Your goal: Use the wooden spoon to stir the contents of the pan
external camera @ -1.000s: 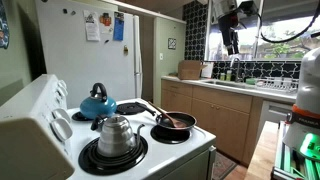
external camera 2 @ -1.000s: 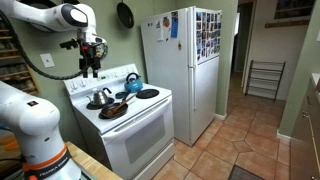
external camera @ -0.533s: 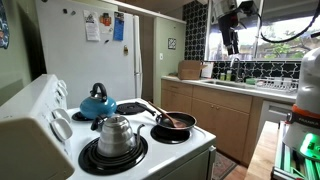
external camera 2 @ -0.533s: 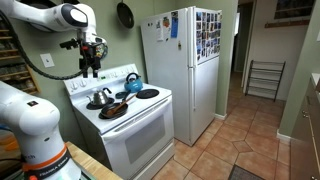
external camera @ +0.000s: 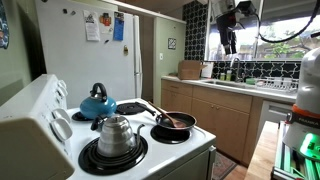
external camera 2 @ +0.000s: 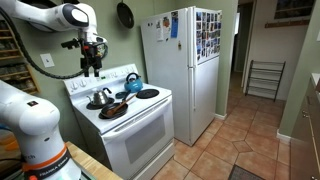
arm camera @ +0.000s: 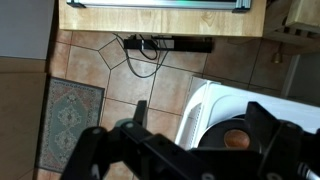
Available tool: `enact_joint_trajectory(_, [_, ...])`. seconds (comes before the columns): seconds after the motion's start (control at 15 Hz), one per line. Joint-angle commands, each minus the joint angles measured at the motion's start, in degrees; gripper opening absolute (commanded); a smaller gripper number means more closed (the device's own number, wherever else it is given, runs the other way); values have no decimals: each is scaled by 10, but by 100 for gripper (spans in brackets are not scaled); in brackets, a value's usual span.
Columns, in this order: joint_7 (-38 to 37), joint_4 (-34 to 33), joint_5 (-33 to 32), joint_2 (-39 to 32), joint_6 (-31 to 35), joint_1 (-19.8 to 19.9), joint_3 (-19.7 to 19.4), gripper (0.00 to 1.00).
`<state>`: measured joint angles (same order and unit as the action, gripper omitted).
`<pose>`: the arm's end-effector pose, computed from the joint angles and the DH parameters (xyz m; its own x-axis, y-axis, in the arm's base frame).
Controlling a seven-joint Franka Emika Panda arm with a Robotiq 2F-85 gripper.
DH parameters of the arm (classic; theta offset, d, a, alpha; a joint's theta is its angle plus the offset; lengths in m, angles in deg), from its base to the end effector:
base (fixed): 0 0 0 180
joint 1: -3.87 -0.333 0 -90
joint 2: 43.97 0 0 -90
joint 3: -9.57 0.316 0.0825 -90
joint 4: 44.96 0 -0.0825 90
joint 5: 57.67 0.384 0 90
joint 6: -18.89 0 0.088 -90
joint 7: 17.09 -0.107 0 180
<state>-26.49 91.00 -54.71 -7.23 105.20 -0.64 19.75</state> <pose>0.3188 0.0990 0.5274 0.9755 0.0313 -0.2177 0.0524 -0.9944 0.0918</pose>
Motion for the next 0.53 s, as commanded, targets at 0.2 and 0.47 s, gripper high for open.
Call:
enact_joint_trajectory(0.2, [-82, -70, 54, -132, 45, 0, 13, 100])
enact_joint_trajectory(0.47, [-142, -97, 71, -213, 89, -6, 32, 100])
